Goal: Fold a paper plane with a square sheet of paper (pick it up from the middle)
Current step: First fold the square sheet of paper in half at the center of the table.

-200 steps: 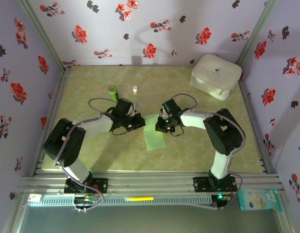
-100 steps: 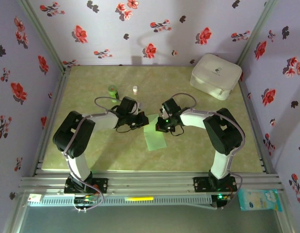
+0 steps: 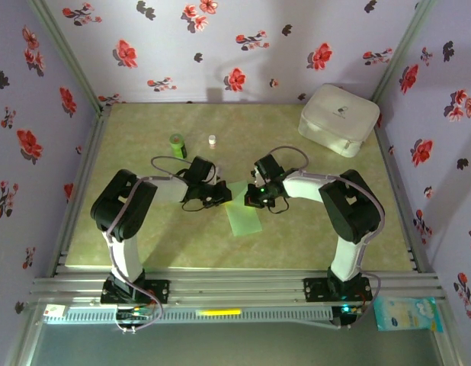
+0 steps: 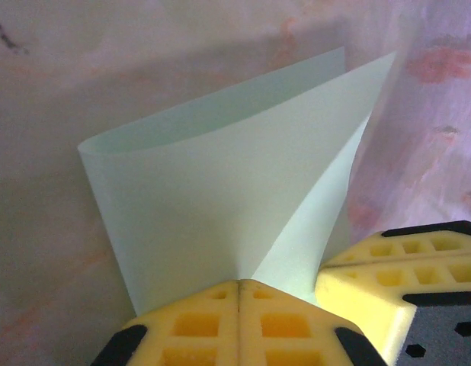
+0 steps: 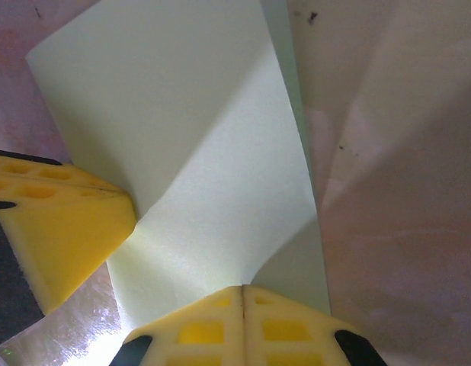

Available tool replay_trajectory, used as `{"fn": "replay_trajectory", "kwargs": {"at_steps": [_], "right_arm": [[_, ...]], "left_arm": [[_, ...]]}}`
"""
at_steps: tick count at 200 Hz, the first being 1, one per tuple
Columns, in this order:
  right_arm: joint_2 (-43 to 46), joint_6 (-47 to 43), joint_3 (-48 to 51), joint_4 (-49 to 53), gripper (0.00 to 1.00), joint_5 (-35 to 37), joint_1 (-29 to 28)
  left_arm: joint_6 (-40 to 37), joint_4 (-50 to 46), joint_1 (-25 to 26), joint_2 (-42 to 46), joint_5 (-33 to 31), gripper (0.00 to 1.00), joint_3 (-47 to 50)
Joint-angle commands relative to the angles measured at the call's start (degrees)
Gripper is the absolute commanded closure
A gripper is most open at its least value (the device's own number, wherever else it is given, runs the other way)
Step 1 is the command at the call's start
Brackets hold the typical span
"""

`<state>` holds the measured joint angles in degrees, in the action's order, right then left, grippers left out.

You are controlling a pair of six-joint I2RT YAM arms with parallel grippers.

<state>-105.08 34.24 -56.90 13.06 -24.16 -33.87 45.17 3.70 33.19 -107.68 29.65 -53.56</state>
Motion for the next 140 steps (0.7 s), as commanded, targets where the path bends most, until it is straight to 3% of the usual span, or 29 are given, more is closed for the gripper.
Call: {"fn": "replay_trajectory", "kwargs": {"at_steps": [1, 78, 140], "right_arm": [[-3.22, -0.68, 3.13, 9.13, 1.00, 5.70, 0.82], [-3.25, -0.18, 3.26, 8.20, 1.00, 5.00, 0.86], [-3.19, 0.11, 4.08, 8.02, 1.00, 5.41, 0.82]], "left_arm": [[-1.95, -4.09, -1.11, 0.19, -1.79, 0.94, -1.87], [-1.63, -5.02, -1.63, -1.79, -0.51, 0.92, -6.19], [-1.26, -3.12, -3.25, -6.31, -2.88, 0.92, -3.05]]}}
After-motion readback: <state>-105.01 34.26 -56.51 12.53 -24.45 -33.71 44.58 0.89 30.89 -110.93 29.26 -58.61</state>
